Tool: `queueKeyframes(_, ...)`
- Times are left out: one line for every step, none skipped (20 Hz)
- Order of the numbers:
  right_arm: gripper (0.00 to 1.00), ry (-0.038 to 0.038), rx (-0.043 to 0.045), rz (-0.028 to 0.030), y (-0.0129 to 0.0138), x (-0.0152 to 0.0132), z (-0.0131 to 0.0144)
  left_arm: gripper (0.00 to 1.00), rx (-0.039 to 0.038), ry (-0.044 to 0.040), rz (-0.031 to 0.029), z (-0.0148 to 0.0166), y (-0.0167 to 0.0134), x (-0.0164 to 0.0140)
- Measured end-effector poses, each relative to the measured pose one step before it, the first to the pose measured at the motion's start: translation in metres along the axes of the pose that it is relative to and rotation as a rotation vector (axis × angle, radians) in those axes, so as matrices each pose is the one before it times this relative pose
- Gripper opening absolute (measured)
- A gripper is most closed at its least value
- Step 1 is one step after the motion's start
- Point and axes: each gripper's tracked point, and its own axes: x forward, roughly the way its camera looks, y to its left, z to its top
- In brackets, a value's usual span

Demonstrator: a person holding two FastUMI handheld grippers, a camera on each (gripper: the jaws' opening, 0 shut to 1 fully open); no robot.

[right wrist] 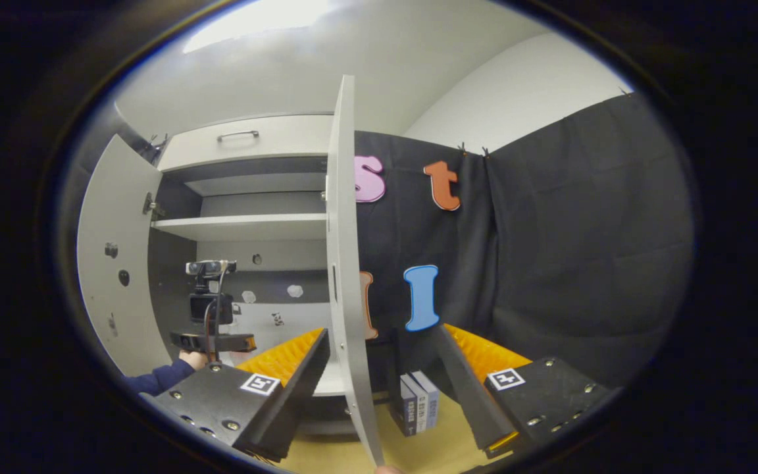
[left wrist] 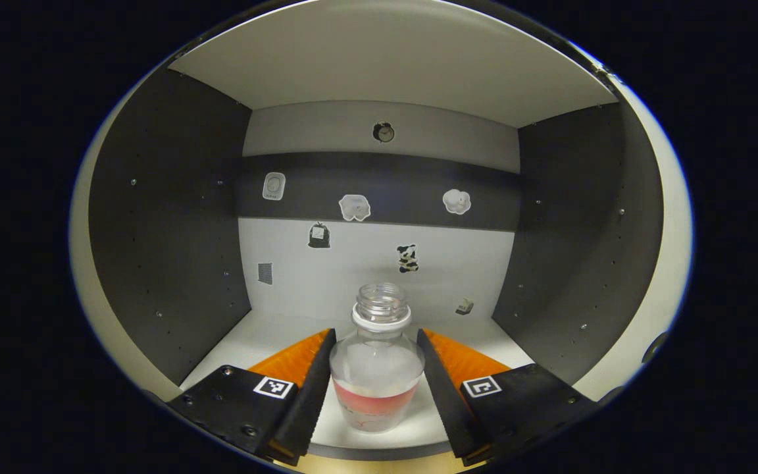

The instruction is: Grasp the bottle in the cabinet with the left hand and place it on the coaster, then close the right door with the right hand and the left door with the left hand.

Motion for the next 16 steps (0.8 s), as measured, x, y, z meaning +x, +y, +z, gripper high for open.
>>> queueKeyframes(0.99, 0.00101, 0.00129, 0.00421, -0.00013, -0.00118, 0.00036, 0.79, -0.01254, -0.00025, -0.01518, 0.00027, -0.00246, -0.0051)
queueKeyframes(0.99, 0.00014, 0.00232, 0.00533, -0.0003, -0.00044, 0.00023, 0.78, -0.00869, 0.00071, -0.01959, 0.00089, -0.00258, -0.00644)
queueKeyframes(0.99, -0.0009, 0.00302, 0.0063, 0.00029, -0.00087, 0.00158, 0.78, -0.00474, -0.00064, -0.01659, 0.00113, -0.00195, -0.00768)
queueKeyframes(0.99, -0.0009, 0.00361, 0.00699, -0.00028, -0.00221, -0.00037, 0.78, -0.00262, -0.00363, -0.01667, 0.00159, -0.00268, -0.0076)
queueKeyframes(0.99, -0.00209, 0.00339, 0.00755, 0.0003, -0.00229, 0.00138, 0.78, -0.00204, -0.00151, -0.01842, 0.00025, -0.00296, -0.00826)
queueKeyframes(0.99, -0.00129, 0.00305, 0.00779, 0.00039, -0.00243, 0.00162, 0.78, -0.00103, -0.00373, -0.02107, 0.00112, -0.00416, -0.00926)
queueKeyframes(0.99, -0.00187, 0.00225, 0.0075, 0.00037, -0.00197, 0.00174, 0.78, -0.00026, -0.00136, -0.02461, -0.00085, -0.00455, -0.00939)
queueKeyframes(0.99, -0.00204, 0.0017, 0.00786, -0.00001, -0.00264, 0.00045, 0.78, 0.00048, -0.00643, -0.02237, 0.00033, -0.00446, -0.01016)
queueKeyframes(0.99, -0.00071, 0.00081, 0.00815, 0.00007, -0.00209, 0.00105, 0.78, 0.00135, -0.00311, -0.02185, -0.00303, -0.00581, -0.01059)
queueKeyframes(0.99, -0.00061, -0.00006, 0.00837, -0.00011, -0.00258, 0.00032, 0.78, 0.00245, -0.00092, -0.02244, -0.0023, -0.00643, -0.01069)
queueKeyframes(0.99, -0.00049, -0.00033, 0.00789, -0.0001, -0.00238, 0.00111, 0.78, 0.00232, 0.00155, -0.02004, -0.00329, -0.00537, -0.00954)
queueKeyframes(0.99, 0.00117, -0.00006, 0.00927, 0.00016, -0.00182, -0.0002, 0.78, 0.00135, -0.00119, -0.01657, -0.00401, -0.00495, -0.00972)
queueKeyframes(0.99, 0.00041, 0.00113, 0.00918, 0.00064, -0.00095, 0.00067, 0.78, 0.00191, 0.00275, -0.01843, -0.00564, -0.00571, -0.00906)
queueKeyframes(0.99, 0.0002, 0.00207, 0.0111, 0.0012, -0.00106, 0.0009, 0.78, 0.00179, 0.00276, -0.01904, -0.00669, -0.00545, -0.00859)
queueKeyframes(0.99, -0.0011, 0.00218, 0.01085, 0.00109, -0.00111, 0.00092, 0.78, 0.00613, 0.00384, -0.01827, -0.00737, -0.00464, -0.00708)
queueKeyframes(0.99, -0.00232, 0.00151, 0.01162, 0.00128, 0.00007, 0.00109, 0.78, 0.00644, 0.00847, -0.01784, -0.00859, -0.00495, -0.0079)
